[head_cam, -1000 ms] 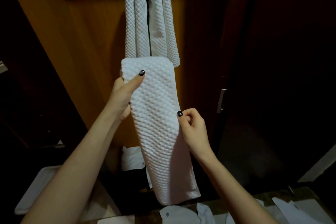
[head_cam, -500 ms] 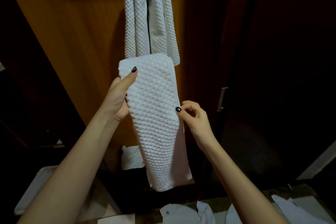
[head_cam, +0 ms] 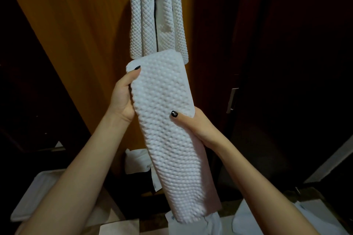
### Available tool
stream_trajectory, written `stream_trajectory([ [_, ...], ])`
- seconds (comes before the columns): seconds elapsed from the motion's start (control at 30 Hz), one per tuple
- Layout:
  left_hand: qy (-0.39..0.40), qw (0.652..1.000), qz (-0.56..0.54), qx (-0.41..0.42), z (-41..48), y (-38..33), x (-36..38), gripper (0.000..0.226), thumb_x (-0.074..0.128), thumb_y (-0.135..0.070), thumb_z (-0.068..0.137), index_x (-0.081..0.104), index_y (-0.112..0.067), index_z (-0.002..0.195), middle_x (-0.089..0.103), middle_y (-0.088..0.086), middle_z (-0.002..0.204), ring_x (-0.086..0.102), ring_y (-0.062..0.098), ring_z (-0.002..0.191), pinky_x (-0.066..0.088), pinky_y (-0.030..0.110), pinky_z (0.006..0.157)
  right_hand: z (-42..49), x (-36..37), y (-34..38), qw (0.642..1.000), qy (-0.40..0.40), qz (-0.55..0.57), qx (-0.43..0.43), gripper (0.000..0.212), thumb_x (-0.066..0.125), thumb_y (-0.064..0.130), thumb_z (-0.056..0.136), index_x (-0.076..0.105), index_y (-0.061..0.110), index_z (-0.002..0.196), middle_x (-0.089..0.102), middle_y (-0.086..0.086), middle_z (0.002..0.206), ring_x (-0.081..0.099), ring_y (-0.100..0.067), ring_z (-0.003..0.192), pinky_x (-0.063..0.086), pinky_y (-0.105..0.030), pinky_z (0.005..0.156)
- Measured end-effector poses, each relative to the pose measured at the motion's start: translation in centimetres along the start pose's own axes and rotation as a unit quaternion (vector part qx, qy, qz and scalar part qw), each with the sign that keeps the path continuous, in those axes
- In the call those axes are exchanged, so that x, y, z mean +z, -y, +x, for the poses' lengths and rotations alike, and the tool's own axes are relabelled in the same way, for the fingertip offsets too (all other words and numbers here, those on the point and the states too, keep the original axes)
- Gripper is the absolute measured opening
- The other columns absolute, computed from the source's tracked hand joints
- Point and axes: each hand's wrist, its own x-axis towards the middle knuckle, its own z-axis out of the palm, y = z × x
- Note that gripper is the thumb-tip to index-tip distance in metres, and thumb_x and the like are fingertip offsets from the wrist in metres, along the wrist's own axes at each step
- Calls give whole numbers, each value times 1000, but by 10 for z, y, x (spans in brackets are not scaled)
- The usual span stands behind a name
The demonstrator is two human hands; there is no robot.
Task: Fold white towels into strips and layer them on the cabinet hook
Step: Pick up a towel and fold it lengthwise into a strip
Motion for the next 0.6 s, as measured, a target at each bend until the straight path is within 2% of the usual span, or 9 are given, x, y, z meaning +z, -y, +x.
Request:
stream_trajectory([
  [0.13,9,999,-27,22,-2,2,-5,34,48,-23,94,80,-12,91,74,10,103,72,24,95,59,36,74,-7,9,-6,993,-66,-73,-62,25,57,34,97,59,48,119,63,30,121,57,7,117,45,-7,86],
  [0.2,-3,999,-42,29,0,1,-5,37,46,-23,96,80,-10,90,74,11,103,72,24,94,59,37,73,-12,12,-14,989,-92,-104,-59,24,58,41,95,57,41,118,65,24,118,60,4,112,48,-14,87],
  [0.27,-20,998,-47,36,3,-2,-5,39,45,-23,98,80,-8,89,74,12,102,72,25,92,59,36,73,-20,11,-24,981,-132,-137,-46,31,61,45,89,53,30,115,64,14,112,63,-2,104,53,-27,83],
  [0.37,-26,998,-43,44,5,-6,-9,40,43,-22,99,80,-8,90,74,12,102,72,24,92,59,36,74,-32,8,-33,967,-187,-168,-49,26,67,41,87,51,24,100,64,1,99,64,-19,92,52,-41,75],
  [0.5,-28,997,-50,54,7,-7,-4,31,44,-20,98,68,-3,108,73,14,103,72,27,94,59,38,74,-42,7,-34,957,-211,-191,-48,25,65,42,90,51,21,93,63,-7,88,60,-27,73,46,-37,60],
  [0.6,-13,996,-58,64,12,-11,4,38,42,-19,99,76,-2,98,73,15,102,72,27,93,59,37,72,-46,2,-33,962,-180,-201,-34,33,57,39,97,55,7,94,57,-19,85,50,-21,70,39,-37,65],
])
